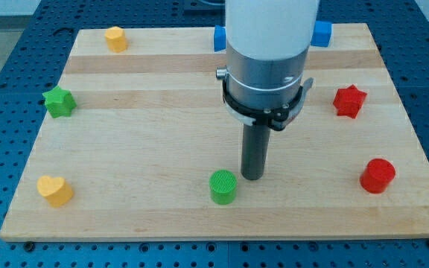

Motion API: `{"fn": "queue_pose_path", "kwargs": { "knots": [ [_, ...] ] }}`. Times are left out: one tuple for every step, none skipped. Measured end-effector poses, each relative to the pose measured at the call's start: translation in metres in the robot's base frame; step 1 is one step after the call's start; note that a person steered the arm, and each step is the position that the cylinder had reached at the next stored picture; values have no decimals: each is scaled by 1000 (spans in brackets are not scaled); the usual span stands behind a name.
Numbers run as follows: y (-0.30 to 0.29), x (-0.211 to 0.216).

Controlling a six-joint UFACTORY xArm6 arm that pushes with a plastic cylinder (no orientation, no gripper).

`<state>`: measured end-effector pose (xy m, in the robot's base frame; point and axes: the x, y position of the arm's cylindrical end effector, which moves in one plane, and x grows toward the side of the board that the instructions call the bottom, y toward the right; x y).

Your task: Move the green circle closer to yellow heart

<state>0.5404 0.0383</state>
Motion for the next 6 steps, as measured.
{"fn": "queue_pose_path", "kwargs": {
  "knots": [
    [-21,14],
    [-56,15],
    [-56,15],
    [-17,21],
    [-11,38],
    [-42,50]
  ]
}}
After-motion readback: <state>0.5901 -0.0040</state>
